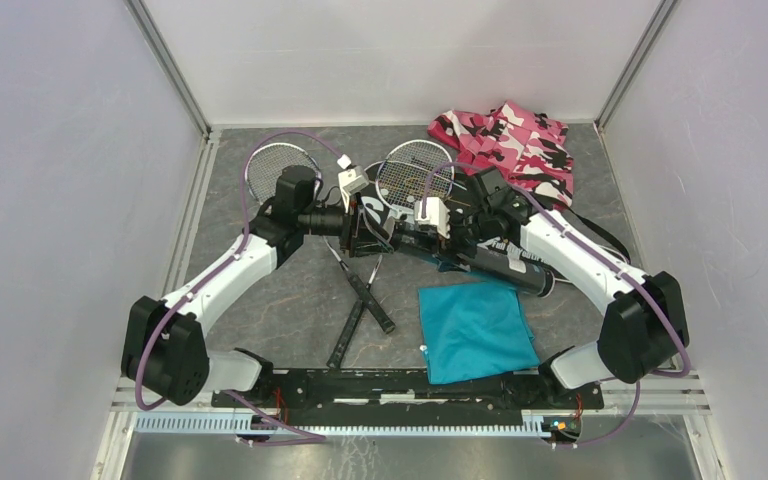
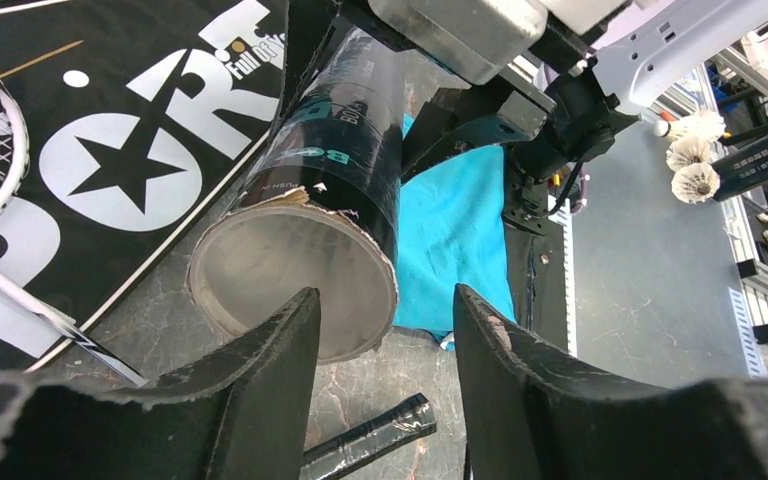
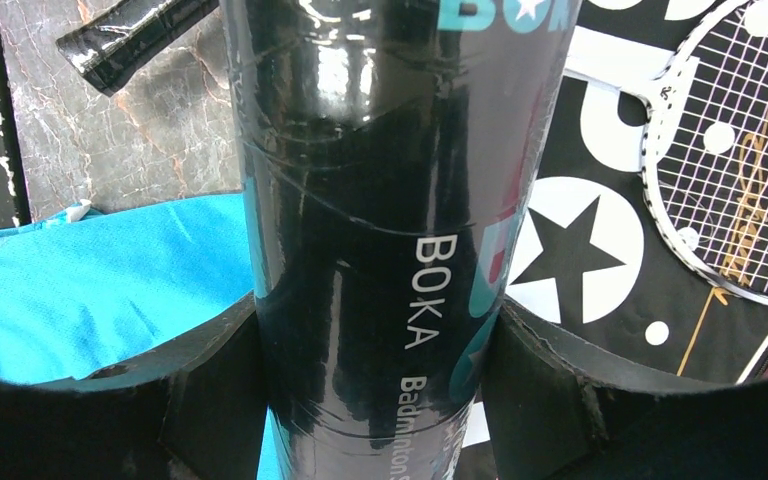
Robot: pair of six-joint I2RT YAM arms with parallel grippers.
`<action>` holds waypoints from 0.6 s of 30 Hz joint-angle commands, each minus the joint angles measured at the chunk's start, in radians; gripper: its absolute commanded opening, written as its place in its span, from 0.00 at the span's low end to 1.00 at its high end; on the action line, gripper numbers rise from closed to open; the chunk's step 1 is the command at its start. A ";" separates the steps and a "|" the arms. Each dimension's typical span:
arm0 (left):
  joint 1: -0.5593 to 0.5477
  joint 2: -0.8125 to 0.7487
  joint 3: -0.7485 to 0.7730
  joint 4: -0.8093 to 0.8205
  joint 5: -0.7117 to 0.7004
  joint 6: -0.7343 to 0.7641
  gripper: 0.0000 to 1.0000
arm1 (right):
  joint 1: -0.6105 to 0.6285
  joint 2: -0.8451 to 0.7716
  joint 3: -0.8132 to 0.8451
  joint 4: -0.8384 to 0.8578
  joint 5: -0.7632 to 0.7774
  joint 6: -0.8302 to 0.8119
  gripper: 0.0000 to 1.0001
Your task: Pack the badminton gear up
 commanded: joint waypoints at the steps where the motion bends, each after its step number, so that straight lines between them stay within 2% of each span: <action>1: -0.019 0.012 0.021 -0.021 0.036 0.035 0.60 | 0.043 -0.028 0.070 0.101 -0.031 0.046 0.28; 4: -0.018 0.003 0.034 -0.065 0.029 0.091 0.65 | 0.044 -0.028 0.083 0.121 0.060 0.086 0.28; 8: 0.007 -0.048 0.048 -0.084 -0.061 0.117 0.75 | 0.043 -0.021 0.144 0.097 0.268 0.107 0.28; 13: 0.128 -0.110 0.108 -0.088 -0.211 0.056 0.99 | 0.038 0.006 0.265 0.068 0.548 0.129 0.26; 16: 0.222 -0.124 0.157 -0.097 -0.309 0.015 1.00 | 0.017 0.061 0.358 0.048 0.704 0.115 0.26; 18: 0.245 -0.122 0.188 -0.125 -0.416 0.020 1.00 | -0.020 0.116 0.429 0.031 0.737 0.104 0.26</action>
